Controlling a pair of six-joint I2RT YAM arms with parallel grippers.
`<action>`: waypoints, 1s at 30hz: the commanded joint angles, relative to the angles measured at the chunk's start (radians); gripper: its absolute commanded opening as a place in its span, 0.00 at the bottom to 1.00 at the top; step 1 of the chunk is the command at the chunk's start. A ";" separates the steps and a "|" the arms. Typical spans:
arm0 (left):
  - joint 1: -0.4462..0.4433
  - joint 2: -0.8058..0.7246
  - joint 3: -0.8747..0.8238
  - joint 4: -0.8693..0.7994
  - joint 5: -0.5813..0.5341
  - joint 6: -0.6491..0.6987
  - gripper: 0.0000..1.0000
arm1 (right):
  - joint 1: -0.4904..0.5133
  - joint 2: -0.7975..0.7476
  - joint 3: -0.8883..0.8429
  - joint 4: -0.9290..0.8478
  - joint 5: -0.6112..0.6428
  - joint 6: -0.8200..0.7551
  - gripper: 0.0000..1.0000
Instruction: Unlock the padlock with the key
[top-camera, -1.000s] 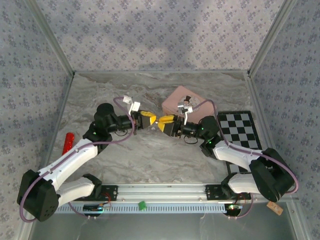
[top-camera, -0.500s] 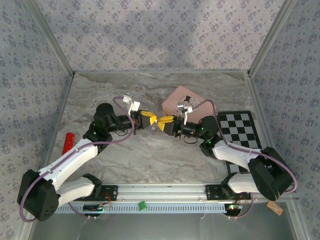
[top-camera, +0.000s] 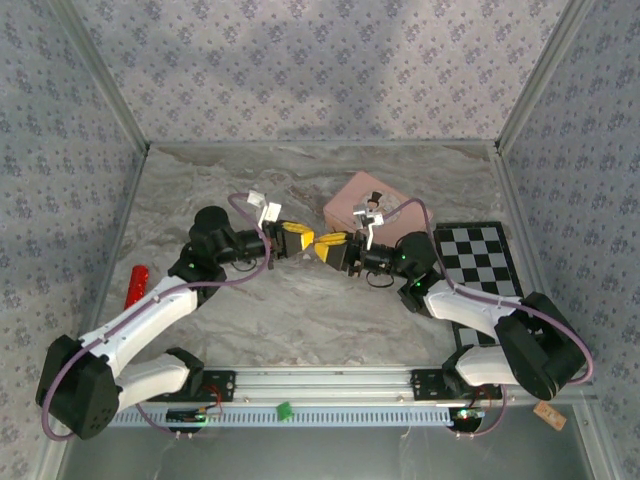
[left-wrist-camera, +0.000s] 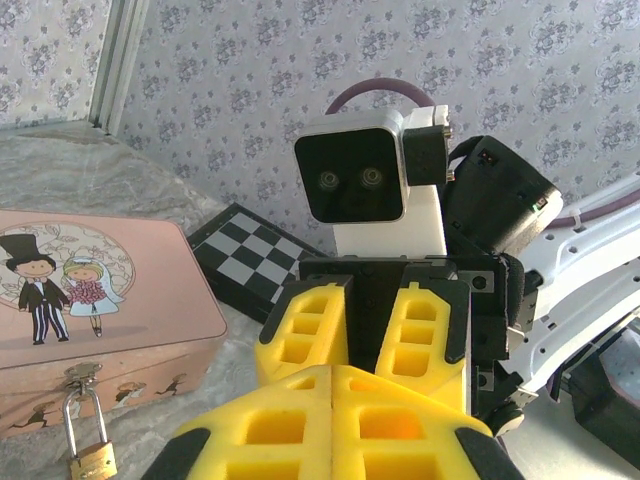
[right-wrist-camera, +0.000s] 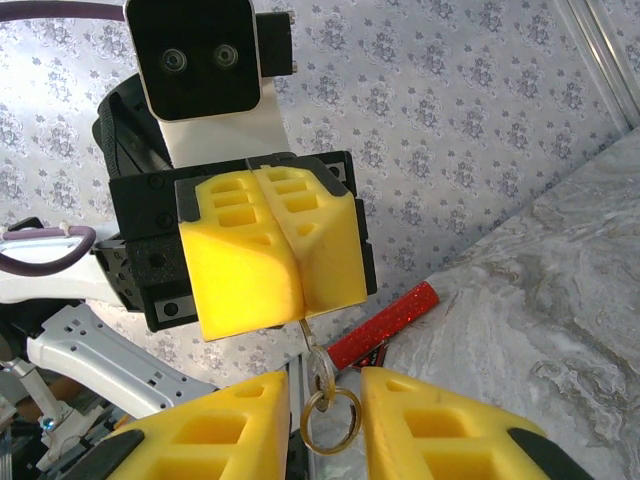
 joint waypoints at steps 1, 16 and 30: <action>-0.005 0.004 -0.001 0.029 0.025 0.004 0.00 | 0.007 0.003 0.030 0.024 -0.012 -0.002 0.22; -0.014 0.011 -0.012 0.039 -0.002 0.022 0.00 | 0.011 -0.005 0.024 0.009 -0.027 -0.006 0.02; 0.030 -0.144 -0.093 -0.047 -0.329 0.034 0.75 | -0.053 -0.200 -0.025 -0.417 0.123 -0.183 0.00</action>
